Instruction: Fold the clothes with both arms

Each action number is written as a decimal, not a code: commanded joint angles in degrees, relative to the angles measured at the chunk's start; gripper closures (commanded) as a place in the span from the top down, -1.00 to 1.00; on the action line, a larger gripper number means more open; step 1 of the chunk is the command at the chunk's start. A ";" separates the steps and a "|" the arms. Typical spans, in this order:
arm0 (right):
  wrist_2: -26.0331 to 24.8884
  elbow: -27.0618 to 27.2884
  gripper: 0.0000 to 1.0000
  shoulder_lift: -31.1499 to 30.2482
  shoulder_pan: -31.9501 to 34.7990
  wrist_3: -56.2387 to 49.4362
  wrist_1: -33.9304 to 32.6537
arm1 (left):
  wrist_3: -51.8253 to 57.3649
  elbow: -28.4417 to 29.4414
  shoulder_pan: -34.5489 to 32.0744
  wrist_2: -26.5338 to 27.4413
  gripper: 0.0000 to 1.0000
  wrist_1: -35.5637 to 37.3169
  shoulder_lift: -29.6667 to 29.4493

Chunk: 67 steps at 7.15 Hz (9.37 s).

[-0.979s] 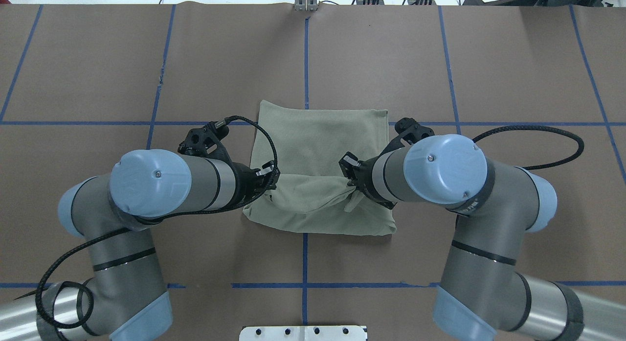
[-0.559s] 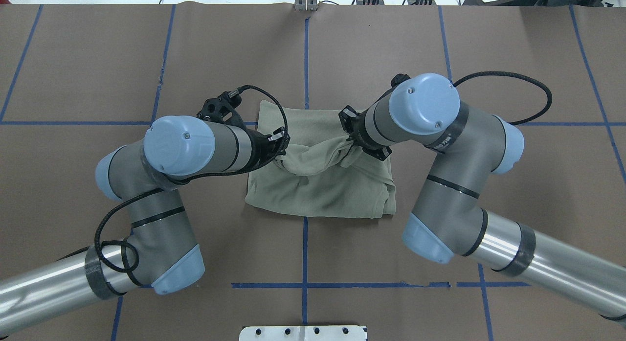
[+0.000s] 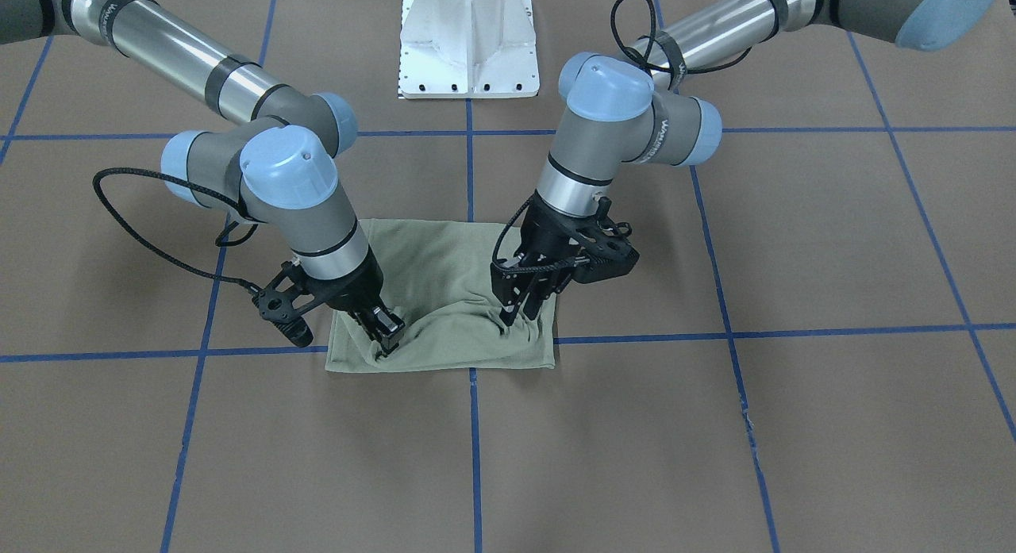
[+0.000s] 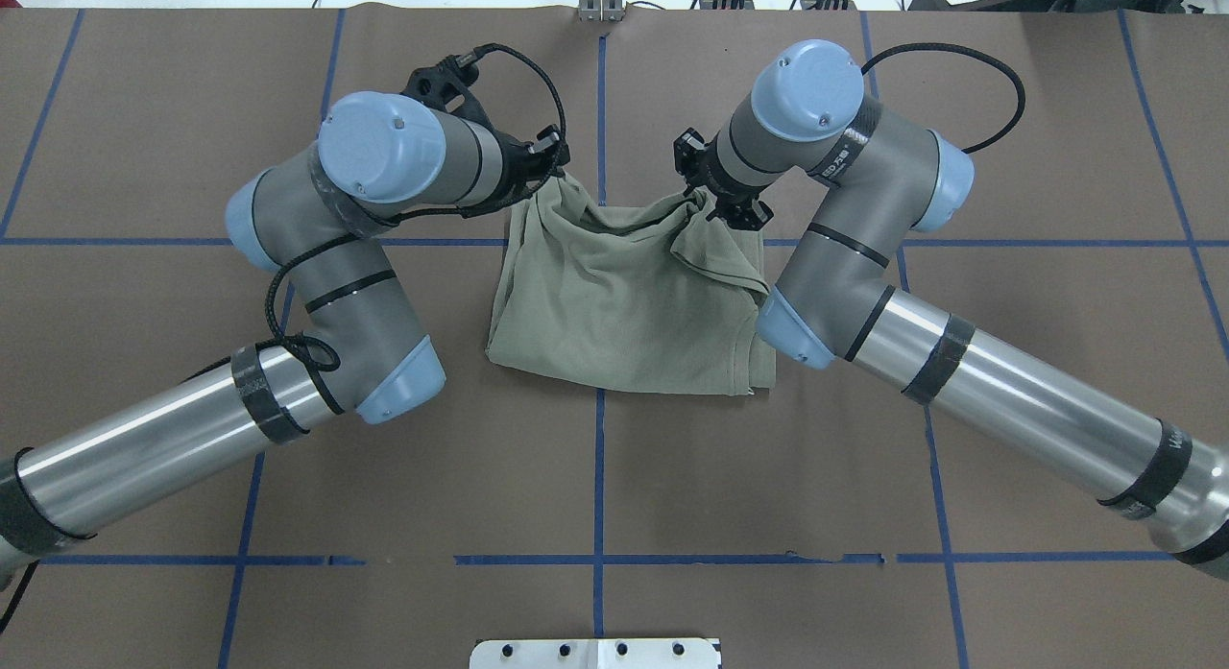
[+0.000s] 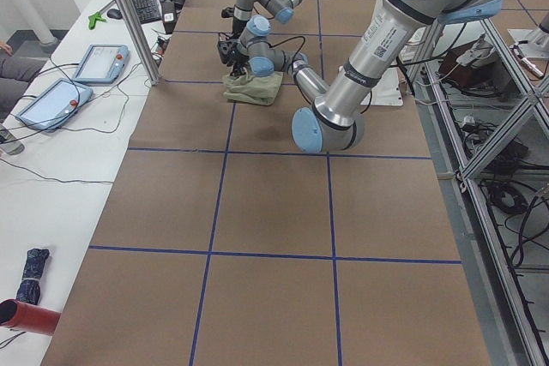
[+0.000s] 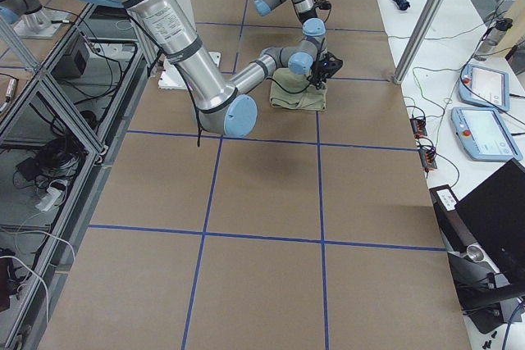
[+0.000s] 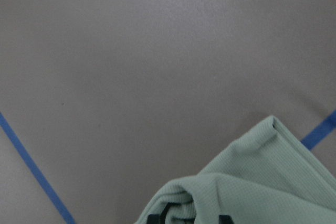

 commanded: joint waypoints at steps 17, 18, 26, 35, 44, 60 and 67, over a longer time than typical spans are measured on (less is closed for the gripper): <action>4.79 -10.28 -1.00 7.05 -0.71 -15.66 -8.26 | 26.33 -4.06 -13.38 -14.25 1.00 -5.01 17.12; 4.79 -10.28 -1.00 6.79 -0.63 -15.22 -8.52 | 26.33 -4.15 -13.29 -14.25 1.00 -5.01 17.03; 4.96 -8.53 1.00 6.44 5.15 -16.88 -13.62 | 26.23 -4.24 -13.29 -14.42 1.00 -5.19 16.41; 18.01 9.15 1.00 -33.18 33.60 -95.89 -12.65 | 99.42 -3.29 -46.67 -26.29 1.00 -2.65 41.53; 26.68 20.90 1.00 -44.09 41.03 -95.78 -15.90 | 102.79 -8.51 -48.97 -27.33 1.00 19.44 45.07; 25.80 31.03 1.00 -51.31 46.14 -99.34 -28.48 | 103.32 -18.66 -49.94 -35.96 1.00 33.05 46.39; 25.80 29.80 1.00 -49.82 45.52 -99.33 -28.21 | 94.97 -17.87 -49.94 -36.66 1.00 33.14 46.39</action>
